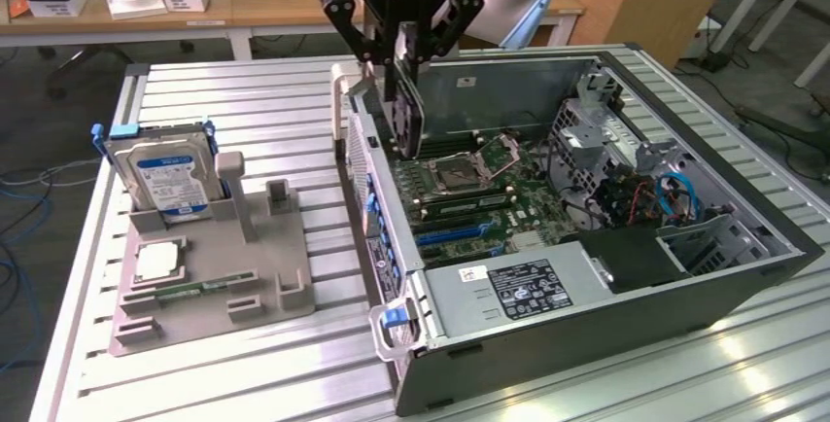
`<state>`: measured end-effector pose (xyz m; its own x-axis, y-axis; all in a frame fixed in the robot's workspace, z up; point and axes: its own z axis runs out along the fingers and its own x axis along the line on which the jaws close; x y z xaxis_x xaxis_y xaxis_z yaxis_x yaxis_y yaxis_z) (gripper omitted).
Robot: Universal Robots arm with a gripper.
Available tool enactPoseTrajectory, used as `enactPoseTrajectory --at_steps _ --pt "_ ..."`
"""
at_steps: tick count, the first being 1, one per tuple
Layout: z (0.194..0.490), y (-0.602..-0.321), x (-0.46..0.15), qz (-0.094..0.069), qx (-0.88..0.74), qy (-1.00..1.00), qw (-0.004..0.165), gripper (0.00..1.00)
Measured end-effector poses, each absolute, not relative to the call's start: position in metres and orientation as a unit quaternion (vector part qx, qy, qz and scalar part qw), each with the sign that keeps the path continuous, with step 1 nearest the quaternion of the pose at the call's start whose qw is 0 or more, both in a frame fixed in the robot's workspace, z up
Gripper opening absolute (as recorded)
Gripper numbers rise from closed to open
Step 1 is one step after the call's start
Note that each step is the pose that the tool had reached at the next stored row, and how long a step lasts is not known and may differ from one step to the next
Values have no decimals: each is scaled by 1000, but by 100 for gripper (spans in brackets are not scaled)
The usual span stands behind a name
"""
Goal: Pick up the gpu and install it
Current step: 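Pick up the gpu and move the gpu toward the slot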
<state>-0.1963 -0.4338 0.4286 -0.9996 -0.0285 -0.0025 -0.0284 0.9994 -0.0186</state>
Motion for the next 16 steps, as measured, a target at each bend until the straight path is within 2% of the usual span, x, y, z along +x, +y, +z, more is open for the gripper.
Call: enactPoseTrajectory --at_steps 16 --pt "429 -434 -188 -9 -14 1000 1 26"
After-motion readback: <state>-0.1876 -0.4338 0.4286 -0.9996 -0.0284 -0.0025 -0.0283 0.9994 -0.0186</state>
